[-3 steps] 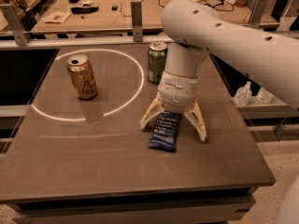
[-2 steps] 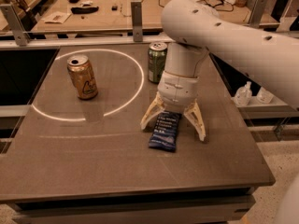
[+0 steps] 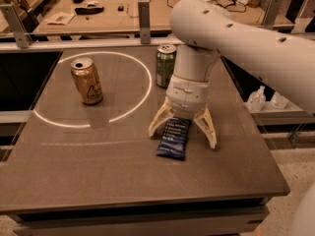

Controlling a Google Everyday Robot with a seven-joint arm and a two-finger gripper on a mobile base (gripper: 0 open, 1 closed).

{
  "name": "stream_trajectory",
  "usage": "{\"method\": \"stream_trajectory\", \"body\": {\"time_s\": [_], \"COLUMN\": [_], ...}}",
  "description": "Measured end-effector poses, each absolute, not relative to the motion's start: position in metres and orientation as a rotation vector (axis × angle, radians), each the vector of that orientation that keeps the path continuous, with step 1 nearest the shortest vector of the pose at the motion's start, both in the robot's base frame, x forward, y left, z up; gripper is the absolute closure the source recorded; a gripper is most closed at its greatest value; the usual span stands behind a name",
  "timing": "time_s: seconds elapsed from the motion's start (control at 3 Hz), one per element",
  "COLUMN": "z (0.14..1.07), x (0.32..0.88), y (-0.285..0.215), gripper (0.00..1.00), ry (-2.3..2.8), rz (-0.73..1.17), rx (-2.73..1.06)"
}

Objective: Pick rxbar blueberry

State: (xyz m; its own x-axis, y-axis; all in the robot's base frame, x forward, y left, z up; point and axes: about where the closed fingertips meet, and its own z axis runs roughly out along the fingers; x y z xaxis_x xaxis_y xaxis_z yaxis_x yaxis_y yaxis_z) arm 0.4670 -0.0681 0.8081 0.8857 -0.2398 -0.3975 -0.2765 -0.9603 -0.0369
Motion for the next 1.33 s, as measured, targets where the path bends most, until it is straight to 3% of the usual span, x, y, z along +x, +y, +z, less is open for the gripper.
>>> {"method": "stream_trajectory", "body": {"time_s": [1.33], "z": [0.8085], "x": [0.4675], "y": [-0.0691], "gripper": [0.36], "ry": [0.411], "rz": [0.606], "rx": [-2.961]}}
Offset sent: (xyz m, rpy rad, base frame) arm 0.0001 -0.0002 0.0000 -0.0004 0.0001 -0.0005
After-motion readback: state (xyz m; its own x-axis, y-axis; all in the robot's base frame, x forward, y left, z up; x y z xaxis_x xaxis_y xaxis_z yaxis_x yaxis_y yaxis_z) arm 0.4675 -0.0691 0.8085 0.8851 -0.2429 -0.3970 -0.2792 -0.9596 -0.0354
